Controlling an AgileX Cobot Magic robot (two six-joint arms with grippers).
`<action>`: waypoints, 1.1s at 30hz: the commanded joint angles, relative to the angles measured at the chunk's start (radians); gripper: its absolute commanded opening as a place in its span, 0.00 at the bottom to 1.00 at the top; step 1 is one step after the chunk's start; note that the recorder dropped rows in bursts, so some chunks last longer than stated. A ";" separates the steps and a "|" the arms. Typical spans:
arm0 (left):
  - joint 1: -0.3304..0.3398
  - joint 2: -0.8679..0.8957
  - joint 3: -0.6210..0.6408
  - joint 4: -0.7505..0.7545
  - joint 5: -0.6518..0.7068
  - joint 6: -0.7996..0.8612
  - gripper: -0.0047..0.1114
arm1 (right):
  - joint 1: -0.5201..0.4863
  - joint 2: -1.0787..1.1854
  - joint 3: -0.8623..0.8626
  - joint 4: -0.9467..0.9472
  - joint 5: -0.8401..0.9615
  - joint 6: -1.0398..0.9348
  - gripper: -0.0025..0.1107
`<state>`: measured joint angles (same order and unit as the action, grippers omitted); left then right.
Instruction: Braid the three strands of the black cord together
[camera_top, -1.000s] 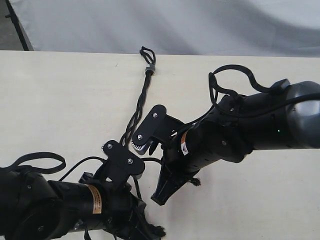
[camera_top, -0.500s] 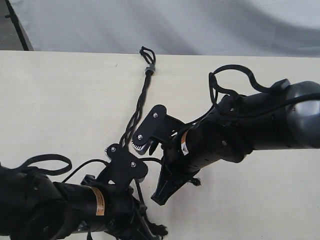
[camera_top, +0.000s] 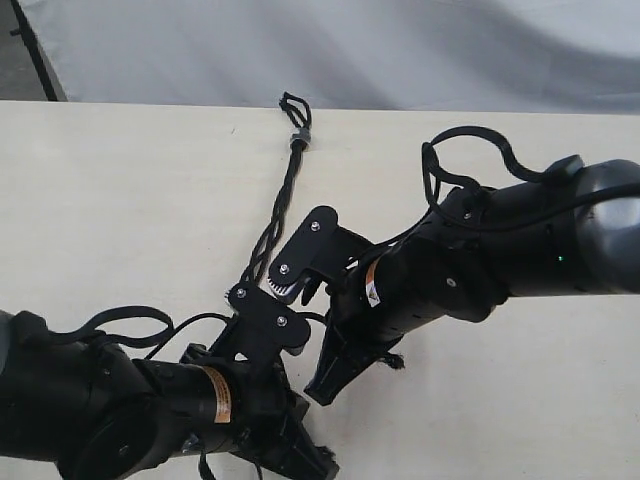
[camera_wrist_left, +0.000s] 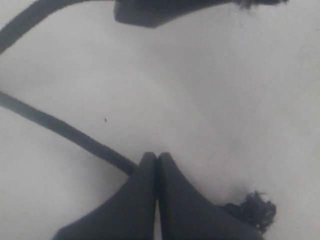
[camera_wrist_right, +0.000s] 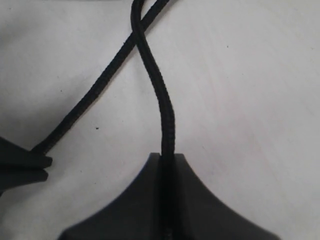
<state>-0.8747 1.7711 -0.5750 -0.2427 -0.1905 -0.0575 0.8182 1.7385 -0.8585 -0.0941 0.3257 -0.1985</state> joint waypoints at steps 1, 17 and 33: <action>-0.007 0.009 0.003 0.010 0.157 0.014 0.04 | -0.002 -0.001 -0.002 -0.010 0.003 -0.008 0.02; -0.007 -0.159 0.149 0.010 0.250 0.016 0.04 | -0.125 0.001 -0.002 -0.077 0.012 0.011 0.02; -0.007 -0.212 0.149 0.010 0.273 0.008 0.04 | -0.128 0.096 -0.002 -0.077 0.007 0.022 0.02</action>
<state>-0.8747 1.5670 -0.4353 -0.2340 0.0741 -0.0446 0.6951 1.8285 -0.8585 -0.1614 0.3367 -0.1862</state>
